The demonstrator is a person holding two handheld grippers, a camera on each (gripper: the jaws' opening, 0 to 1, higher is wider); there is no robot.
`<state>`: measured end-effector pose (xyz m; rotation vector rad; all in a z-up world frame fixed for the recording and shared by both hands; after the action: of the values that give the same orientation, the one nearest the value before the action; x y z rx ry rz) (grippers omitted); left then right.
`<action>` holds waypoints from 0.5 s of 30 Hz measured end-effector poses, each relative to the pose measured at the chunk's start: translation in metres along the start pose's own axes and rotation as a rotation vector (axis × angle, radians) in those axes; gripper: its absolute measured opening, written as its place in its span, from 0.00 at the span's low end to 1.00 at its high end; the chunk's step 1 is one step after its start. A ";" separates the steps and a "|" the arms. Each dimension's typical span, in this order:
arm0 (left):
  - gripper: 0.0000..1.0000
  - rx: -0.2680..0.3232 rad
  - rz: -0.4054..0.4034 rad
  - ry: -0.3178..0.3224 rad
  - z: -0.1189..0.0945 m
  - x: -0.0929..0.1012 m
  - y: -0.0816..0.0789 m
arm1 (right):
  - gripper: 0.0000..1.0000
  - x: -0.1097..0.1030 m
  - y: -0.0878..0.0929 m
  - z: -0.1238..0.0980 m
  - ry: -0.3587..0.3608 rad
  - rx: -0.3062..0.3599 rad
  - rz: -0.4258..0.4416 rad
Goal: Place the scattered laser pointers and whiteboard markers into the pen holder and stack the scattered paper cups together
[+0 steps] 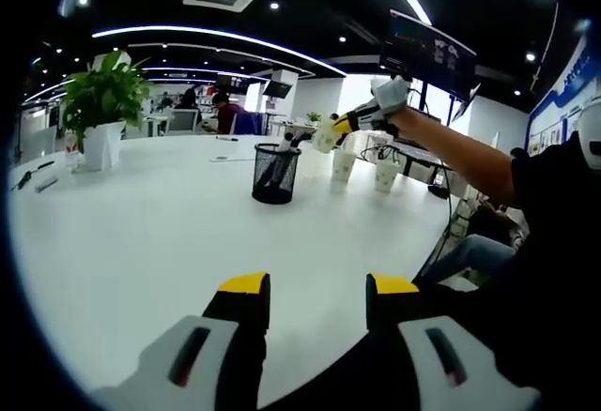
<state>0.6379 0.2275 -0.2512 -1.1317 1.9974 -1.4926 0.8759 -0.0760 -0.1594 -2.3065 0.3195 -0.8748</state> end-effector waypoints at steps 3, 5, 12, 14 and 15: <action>0.42 0.000 0.001 0.001 0.000 0.001 -0.001 | 0.06 0.017 0.004 -0.007 0.026 0.022 0.023; 0.42 -0.001 0.003 0.001 0.000 0.001 -0.001 | 0.06 0.024 0.007 -0.010 0.033 0.032 0.034; 0.42 -0.003 0.004 0.001 0.000 -0.001 0.000 | 0.06 0.046 0.024 -0.021 0.074 0.022 0.061; 0.42 -0.003 0.003 0.002 0.000 -0.001 0.000 | 0.06 0.049 0.027 -0.023 0.081 0.017 0.065; 0.42 -0.003 0.003 0.002 0.000 -0.001 0.000 | 0.06 0.049 0.029 -0.023 0.081 0.015 0.067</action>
<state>0.6386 0.2281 -0.2517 -1.1289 2.0025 -1.4899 0.8972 -0.1301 -0.1396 -2.2366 0.4214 -0.9356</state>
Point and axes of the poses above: the point that each gripper's makers call its tool centre point, and the gripper's own axes: z roughly forward along the fingers, x roughly to its right, y roughly out of its underside, the point moved 1 cm from there along -z, roughly backward along the fingers, and after that the axes turned 7 degrees about -y, right-handed, at the moved point
